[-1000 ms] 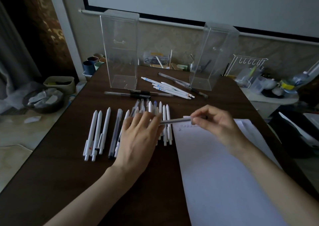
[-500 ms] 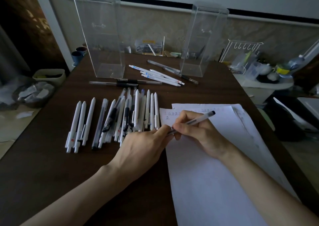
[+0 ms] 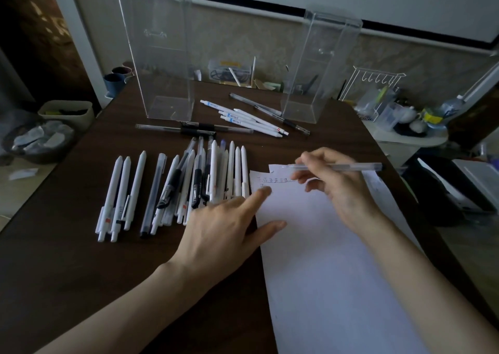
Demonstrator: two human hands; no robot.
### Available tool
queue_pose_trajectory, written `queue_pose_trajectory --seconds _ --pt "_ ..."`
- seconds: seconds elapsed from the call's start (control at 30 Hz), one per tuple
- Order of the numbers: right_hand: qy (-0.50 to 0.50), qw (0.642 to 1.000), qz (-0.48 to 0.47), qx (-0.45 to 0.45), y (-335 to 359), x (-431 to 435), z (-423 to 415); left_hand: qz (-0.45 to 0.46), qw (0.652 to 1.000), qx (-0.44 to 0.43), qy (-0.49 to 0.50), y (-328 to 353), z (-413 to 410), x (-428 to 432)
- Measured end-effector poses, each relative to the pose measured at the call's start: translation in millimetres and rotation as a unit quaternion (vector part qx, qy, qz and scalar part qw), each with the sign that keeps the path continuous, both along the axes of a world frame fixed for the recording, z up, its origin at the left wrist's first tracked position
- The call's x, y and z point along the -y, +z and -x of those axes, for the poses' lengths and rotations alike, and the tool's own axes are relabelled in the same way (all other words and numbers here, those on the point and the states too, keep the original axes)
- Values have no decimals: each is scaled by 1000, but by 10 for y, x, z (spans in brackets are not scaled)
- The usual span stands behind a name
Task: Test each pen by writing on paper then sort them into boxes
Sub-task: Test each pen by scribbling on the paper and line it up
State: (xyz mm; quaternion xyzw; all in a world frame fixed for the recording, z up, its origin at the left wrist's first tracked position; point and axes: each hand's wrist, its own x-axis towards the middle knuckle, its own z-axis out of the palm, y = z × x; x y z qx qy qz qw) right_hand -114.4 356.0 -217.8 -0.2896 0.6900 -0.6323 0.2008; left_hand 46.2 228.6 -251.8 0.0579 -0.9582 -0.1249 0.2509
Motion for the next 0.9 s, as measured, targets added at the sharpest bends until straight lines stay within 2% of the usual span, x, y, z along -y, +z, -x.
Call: queue_pose_trajectory --seconds 0.17,0.3,0.6,0.9 --pt "-50 988 -102 -107 -116 326 -48 72 997 31 -18 -93 1 -12" --pt "-71 984 -99 -128 -244 419 -112 85 996 35 -10 -108 4 -20" --pt "-62 978 -112 -167 -327 442 -88 45 998 40 0 -118 27 -32" --pt "-57 976 -115 -176 -311 417 -95 45 998 44 -2 -115 24 -27"
